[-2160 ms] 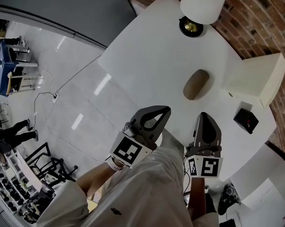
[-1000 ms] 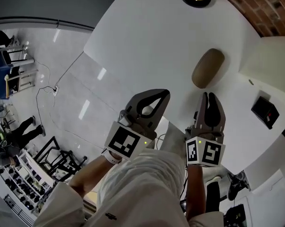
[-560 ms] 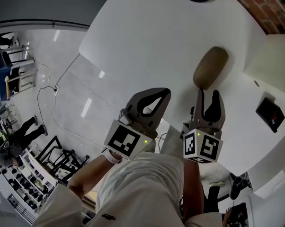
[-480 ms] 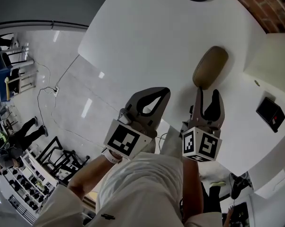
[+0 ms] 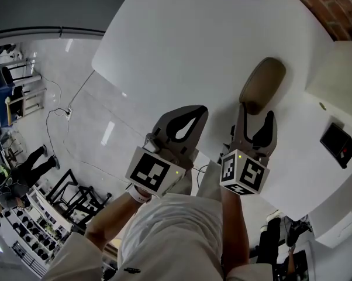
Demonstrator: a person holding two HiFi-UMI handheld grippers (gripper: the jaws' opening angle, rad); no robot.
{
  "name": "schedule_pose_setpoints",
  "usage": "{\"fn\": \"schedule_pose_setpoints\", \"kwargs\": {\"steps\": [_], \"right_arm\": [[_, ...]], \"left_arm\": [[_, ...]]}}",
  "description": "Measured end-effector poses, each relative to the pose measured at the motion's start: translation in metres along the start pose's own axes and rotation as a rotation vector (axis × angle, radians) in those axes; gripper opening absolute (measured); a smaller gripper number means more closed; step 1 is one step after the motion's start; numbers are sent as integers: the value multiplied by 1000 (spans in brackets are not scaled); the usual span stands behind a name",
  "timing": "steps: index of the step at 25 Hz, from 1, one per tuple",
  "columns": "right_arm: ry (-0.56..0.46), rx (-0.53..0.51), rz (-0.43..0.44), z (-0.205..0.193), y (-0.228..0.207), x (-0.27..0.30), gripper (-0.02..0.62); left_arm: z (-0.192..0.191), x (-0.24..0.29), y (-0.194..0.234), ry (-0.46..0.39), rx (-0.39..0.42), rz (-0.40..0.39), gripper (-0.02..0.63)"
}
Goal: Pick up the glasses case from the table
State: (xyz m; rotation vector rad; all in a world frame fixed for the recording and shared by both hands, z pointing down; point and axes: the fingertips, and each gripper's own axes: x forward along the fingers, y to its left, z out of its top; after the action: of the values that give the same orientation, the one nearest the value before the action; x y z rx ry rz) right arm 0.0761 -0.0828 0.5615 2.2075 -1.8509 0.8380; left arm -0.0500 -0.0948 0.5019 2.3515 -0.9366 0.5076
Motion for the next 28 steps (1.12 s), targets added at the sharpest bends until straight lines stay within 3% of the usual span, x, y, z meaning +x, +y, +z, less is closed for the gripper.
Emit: {"fn": "schedule_pose_setpoints", "kwargs": {"steps": [6, 11, 28], "right_arm": [[-20, 16, -41, -13, -6, 14, 351], [-18, 24, -71, -21, -9, 25, 364], [37, 45, -148, -28, -13, 49, 382]], "left_arm": [[-7, 6, 11, -4, 26, 12, 2], [-13, 9, 16, 4, -14, 21, 2], [-19, 12, 23, 17, -38, 23, 2]]}}
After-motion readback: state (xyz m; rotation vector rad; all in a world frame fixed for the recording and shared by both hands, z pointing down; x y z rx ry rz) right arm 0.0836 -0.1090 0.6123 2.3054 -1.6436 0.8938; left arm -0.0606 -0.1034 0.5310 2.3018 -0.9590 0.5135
